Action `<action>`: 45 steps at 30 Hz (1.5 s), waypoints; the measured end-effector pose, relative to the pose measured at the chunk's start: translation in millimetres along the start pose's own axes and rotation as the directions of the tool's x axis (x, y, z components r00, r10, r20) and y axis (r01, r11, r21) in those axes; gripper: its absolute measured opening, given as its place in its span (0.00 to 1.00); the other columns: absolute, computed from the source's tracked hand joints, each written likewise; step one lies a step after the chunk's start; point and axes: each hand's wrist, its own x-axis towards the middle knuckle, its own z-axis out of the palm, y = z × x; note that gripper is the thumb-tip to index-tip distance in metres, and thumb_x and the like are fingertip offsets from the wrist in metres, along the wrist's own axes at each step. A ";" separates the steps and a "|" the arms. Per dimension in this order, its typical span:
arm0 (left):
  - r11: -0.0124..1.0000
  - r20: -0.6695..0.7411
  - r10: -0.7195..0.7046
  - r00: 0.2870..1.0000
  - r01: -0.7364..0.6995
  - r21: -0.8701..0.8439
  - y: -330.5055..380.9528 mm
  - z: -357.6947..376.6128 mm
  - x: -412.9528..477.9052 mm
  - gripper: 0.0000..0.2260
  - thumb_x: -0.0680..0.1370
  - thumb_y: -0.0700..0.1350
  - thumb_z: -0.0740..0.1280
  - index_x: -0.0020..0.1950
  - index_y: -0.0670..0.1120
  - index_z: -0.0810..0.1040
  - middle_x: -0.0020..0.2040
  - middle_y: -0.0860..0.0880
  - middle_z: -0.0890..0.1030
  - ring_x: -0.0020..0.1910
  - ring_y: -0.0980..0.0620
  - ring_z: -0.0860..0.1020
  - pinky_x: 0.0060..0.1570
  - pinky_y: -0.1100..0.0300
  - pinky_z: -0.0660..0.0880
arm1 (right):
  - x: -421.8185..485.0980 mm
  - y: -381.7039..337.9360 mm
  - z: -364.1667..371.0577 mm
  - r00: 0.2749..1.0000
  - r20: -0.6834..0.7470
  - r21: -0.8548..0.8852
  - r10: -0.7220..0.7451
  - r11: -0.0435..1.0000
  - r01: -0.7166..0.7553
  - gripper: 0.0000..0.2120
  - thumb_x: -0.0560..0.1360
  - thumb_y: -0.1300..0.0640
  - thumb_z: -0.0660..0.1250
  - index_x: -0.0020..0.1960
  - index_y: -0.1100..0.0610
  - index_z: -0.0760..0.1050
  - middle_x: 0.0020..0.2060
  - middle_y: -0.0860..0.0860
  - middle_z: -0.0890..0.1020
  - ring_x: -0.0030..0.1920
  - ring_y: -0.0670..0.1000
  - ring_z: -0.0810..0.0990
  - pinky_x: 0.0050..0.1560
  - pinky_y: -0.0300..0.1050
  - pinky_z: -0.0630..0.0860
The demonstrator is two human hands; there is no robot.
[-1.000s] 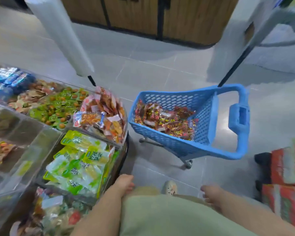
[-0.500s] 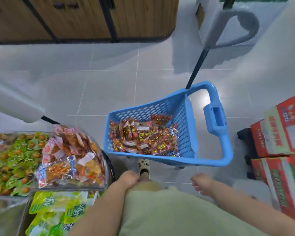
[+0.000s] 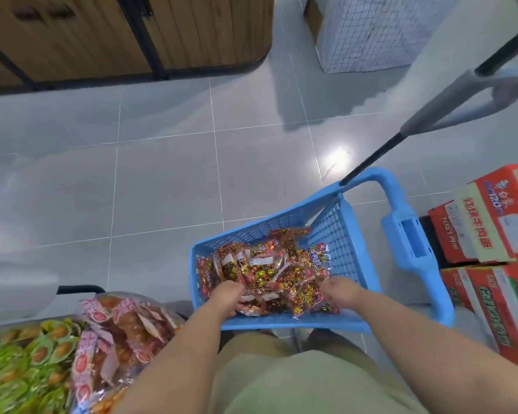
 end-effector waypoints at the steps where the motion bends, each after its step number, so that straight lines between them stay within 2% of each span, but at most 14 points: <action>1: 0.998 0.012 -0.021 1.000 0.022 -0.066 1.9 -0.8 11.9 0.09 0.81 0.44 0.59 0.56 0.41 0.73 0.44 0.45 0.78 0.36 0.51 0.74 0.33 0.60 0.72 | 9.9 -1.1 1.9 0.999 -0.027 0.010 -0.025 1.000 0.025 0.16 0.78 0.63 0.55 0.32 0.56 0.60 0.32 0.54 0.67 0.34 0.51 0.66 0.34 0.43 0.63; 6: 0.995 0.071 -0.043 0.997 0.049 -0.092 -4.1 2.2 41.3 0.10 0.81 0.48 0.60 0.59 0.44 0.72 0.49 0.45 0.79 0.46 0.49 0.79 0.47 0.55 0.75 | 64.0 -4.6 8.6 0.989 -0.117 0.142 0.086 0.987 -0.069 0.13 0.78 0.61 0.59 0.34 0.59 0.65 0.27 0.52 0.68 0.29 0.49 0.66 0.30 0.41 0.62; 8: 0.990 0.077 -0.073 0.994 0.082 -0.116 -8.9 4.3 48.3 0.11 0.82 0.48 0.60 0.60 0.43 0.72 0.47 0.46 0.79 0.43 0.50 0.78 0.45 0.56 0.74 | 83.6 1.8 16.4 0.985 -0.118 0.166 0.125 0.981 -0.104 0.06 0.78 0.59 0.62 0.48 0.62 0.72 0.32 0.55 0.73 0.32 0.51 0.71 0.34 0.42 0.65; 10: 0.978 0.078 -0.112 0.991 0.124 -0.167 -15.6 6.9 55.3 0.14 0.82 0.48 0.60 0.63 0.41 0.72 0.45 0.46 0.78 0.41 0.50 0.77 0.39 0.59 0.73 | 101.3 10.9 25.1 0.976 -0.109 0.173 0.186 0.971 -0.166 0.17 0.76 0.59 0.63 0.63 0.63 0.68 0.41 0.58 0.76 0.41 0.54 0.75 0.37 0.43 0.69; 15: 0.940 0.068 -0.211 0.975 0.221 -0.259 -29.0 14.1 64.5 0.17 0.82 0.50 0.60 0.67 0.43 0.69 0.52 0.44 0.79 0.47 0.48 0.79 0.40 0.57 0.75 | 122.0 23.5 39.4 0.936 0.133 0.368 0.325 0.861 -0.351 0.13 0.74 0.65 0.68 0.57 0.63 0.71 0.39 0.55 0.76 0.38 0.51 0.75 0.34 0.42 0.73; 20: 0.949 0.055 -0.212 0.976 0.219 -0.227 -19.7 21.9 64.4 0.16 0.82 0.49 0.60 0.67 0.42 0.70 0.53 0.44 0.78 0.50 0.47 0.78 0.52 0.53 0.74 | 112.3 22.7 14.4 0.932 0.255 0.351 0.256 0.874 -0.336 0.07 0.73 0.64 0.69 0.44 0.59 0.71 0.36 0.53 0.75 0.34 0.47 0.72 0.31 0.38 0.71; 24: 0.957 0.097 -0.150 0.984 0.169 -0.237 1.1 31.4 61.6 0.14 0.81 0.49 0.63 0.64 0.43 0.72 0.50 0.46 0.79 0.49 0.49 0.78 0.51 0.53 0.74 | 95.3 12.7 -25.3 0.875 0.425 0.193 0.230 0.922 -0.336 0.09 0.72 0.61 0.70 0.49 0.59 0.71 0.37 0.53 0.73 0.30 0.45 0.68 0.28 0.35 0.68; 28: 0.945 0.345 -0.067 0.936 0.170 -0.278 16.5 45.5 52.2 0.18 0.75 0.55 0.69 0.60 0.47 0.73 0.55 0.45 0.81 0.56 0.44 0.79 0.58 0.47 0.76 | 84.4 -6.4 -43.0 0.856 0.517 0.326 0.004 0.924 -0.201 0.14 0.71 0.60 0.72 0.54 0.58 0.75 0.48 0.55 0.80 0.38 0.49 0.80 0.39 0.38 0.74; 32: 0.855 0.478 0.092 0.874 0.177 -0.488 18.6 44.9 50.4 0.20 0.67 0.46 0.74 0.57 0.43 0.78 0.48 0.45 0.84 0.46 0.47 0.83 0.44 0.52 0.81 | 94.3 -23.5 -26.4 0.817 0.554 0.473 -0.160 0.868 -0.152 0.24 0.67 0.58 0.75 0.62 0.55 0.75 0.55 0.53 0.81 0.54 0.54 0.80 0.56 0.49 0.77; 35: 0.839 0.374 0.076 0.924 0.143 -0.525 11.5 35.7 56.5 0.17 0.68 0.42 0.74 0.56 0.46 0.79 0.45 0.48 0.86 0.42 0.48 0.84 0.36 0.54 0.82 | 111.7 -30.7 -8.0 0.908 0.378 0.625 -0.179 0.774 -0.108 0.14 0.70 0.49 0.72 0.55 0.52 0.80 0.54 0.50 0.81 0.52 0.50 0.80 0.48 0.45 0.78; 37: 0.845 0.268 0.034 0.963 0.116 -0.523 2.6 31.1 65.4 0.13 0.72 0.40 0.72 0.56 0.46 0.78 0.47 0.49 0.86 0.43 0.47 0.84 0.36 0.56 0.81 | 128.7 -25.9 4.8 0.994 0.047 0.468 -0.095 0.882 0.062 0.08 0.74 0.50 0.68 0.52 0.50 0.80 0.54 0.48 0.79 0.48 0.49 0.79 0.46 0.40 0.75; 39: 0.857 0.221 -0.005 0.975 0.118 -0.501 -6.1 28.2 73.4 0.13 0.76 0.37 0.69 0.60 0.42 0.76 0.55 0.44 0.83 0.48 0.45 0.83 0.40 0.55 0.82 | 151.2 -14.3 17.1 0.973 -0.155 0.002 -0.169 0.985 0.171 0.19 0.74 0.52 0.68 0.64 0.52 0.74 0.62 0.52 0.76 0.58 0.53 0.76 0.55 0.42 0.73; 42: 0.871 0.217 -0.030 0.976 0.132 -0.473 -18.0 25.6 81.3 0.10 0.77 0.34 0.66 0.58 0.40 0.74 0.59 0.40 0.78 0.51 0.43 0.82 0.40 0.53 0.82 | 176.1 -7.0 31.9 0.979 0.031 -0.392 -0.203 0.898 0.199 0.39 0.71 0.48 0.71 0.76 0.54 0.55 0.73 0.56 0.62 0.72 0.59 0.61 0.70 0.51 0.63; 45: 0.808 0.213 -0.039 0.976 0.156 -0.568 -26.0 25.5 87.6 0.09 0.78 0.32 0.65 0.57 0.40 0.71 0.61 0.38 0.75 0.55 0.41 0.80 0.38 0.52 0.82 | 190.4 -8.2 37.6 0.991 0.034 -0.557 -0.128 0.821 0.126 0.48 0.67 0.42 0.73 0.76 0.53 0.49 0.74 0.56 0.60 0.73 0.60 0.58 0.70 0.57 0.59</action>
